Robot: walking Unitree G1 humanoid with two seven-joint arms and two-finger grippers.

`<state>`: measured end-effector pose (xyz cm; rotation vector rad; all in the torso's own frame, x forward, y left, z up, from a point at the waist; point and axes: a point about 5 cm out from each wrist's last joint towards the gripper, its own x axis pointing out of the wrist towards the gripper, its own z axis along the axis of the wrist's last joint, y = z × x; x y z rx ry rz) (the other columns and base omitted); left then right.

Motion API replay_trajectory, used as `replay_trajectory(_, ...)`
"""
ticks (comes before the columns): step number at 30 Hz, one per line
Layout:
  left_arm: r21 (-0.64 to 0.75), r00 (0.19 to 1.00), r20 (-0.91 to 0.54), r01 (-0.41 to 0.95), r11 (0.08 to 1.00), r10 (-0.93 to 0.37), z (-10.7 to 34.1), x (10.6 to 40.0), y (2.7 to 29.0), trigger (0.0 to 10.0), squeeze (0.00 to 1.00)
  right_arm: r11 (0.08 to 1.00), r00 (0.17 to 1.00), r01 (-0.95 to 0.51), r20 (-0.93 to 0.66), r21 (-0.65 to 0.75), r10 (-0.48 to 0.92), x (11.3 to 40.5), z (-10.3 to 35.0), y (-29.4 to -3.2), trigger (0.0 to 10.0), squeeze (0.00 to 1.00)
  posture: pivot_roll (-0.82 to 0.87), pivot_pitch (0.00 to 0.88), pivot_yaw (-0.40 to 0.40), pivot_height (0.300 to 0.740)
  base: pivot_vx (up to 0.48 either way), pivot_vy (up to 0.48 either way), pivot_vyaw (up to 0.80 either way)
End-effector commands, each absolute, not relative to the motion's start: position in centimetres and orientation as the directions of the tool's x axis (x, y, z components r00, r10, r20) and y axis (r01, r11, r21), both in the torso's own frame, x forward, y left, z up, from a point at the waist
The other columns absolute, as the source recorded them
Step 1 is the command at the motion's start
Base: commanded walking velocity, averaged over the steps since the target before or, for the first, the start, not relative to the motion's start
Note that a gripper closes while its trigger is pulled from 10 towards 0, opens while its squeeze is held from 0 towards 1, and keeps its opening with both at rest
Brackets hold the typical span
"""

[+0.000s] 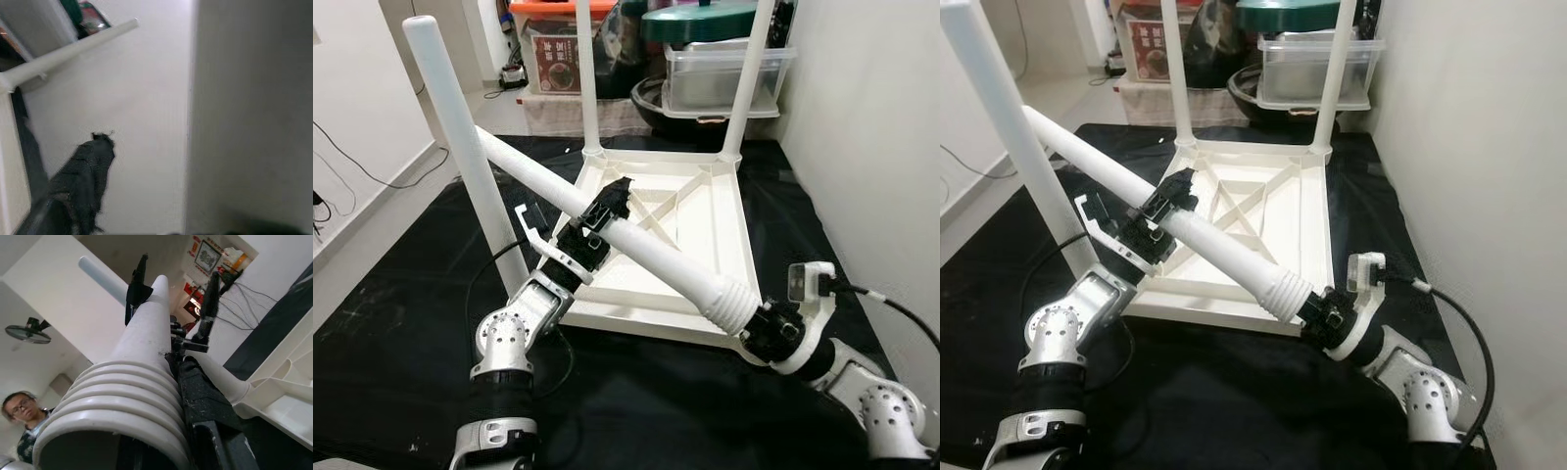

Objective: Building children table

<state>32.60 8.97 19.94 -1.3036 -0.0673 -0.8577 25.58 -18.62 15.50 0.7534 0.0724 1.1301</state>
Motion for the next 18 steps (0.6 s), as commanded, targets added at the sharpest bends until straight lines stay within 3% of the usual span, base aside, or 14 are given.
replay_trajectory(1,-0.785,0.653,0.535,0.619,-0.028,-0.536,20.9,32.3,8.2,10.0,0.00,0.146,0.367,-0.783,0.259,0.604,0.894,25.1,14.7,-17.0,0.0,0.00,-0.12,0.000,0.025,0.740,0.000,0.000,0.00)
replay_trajectory(2,-0.769,0.637,0.553,0.639,-0.034,-0.537,21.1,32.0,8.2,3.3,0.00,0.158,0.373,-0.779,0.246,0.607,0.895,25.3,14.6,-17.1,0.0,0.00,-0.11,0.000,0.022,0.740,0.000,0.000,0.00)
replay_trajectory(3,-0.769,0.637,0.553,0.639,-0.034,-0.537,21.1,32.0,8.2,3.3,0.00,0.158,0.373,-0.779,0.246,0.607,0.895,25.3,14.6,-17.1,0.0,0.00,-0.11,0.000,0.022,0.740,0.000,0.000,0.00)
replay_trajectory(4,-0.775,0.670,0.539,0.632,0.012,-0.510,20.9,32.0,8.3,0.0,0.00,0.176,0.390,-0.775,0.241,0.607,0.888,25.7,14.6,-17.1,0.0,0.00,-0.11,0.000,0.018,0.740,0.000,0.000,0.00)
replay_trajectory(10,-0.784,0.728,0.523,0.615,0.085,-0.444,20.3,32.0,9.0,0.0,0.00,0.236,0.449,-0.751,0.214,0.617,0.868,26.1,14.5,-16.9,0.0,0.00,-0.11,0.000,0.015,0.740,0.000,0.000,0.00)
replay_trajectory(15,-0.776,0.717,0.536,0.626,0.074,-0.446,20.4,31.7,9.3,0.0,0.00,0.272,0.477,-0.728,0.180,0.630,0.860,26.2,14.2,-17.0,0.0,0.00,-0.11,0.000,0.017,0.740,0.000,0.000,0.00)
replay_trajectory(16,-0.771,0.708,0.544,0.634,0.064,-0.451,20.5,31.4,9.5,0.0,0.00,0.298,0.491,-0.713,0.148,0.635,0.859,26.2,14.0,-17.1,3.0,0.00,-0.12,0.000,0.019,0.740,0.000,0.000,0.00)
replay_trajectory(18,-0.771,0.708,0.544,0.634,0.064,-0.451,20.5,31.4,9.5,0.0,0.00,0.298,0.491,-0.713,0.148,0.635,0.859,26.2,14.0,-17.1,3.0,0.00,-0.12,0.000,0.019,0.740,0.000,0.000,0.00)
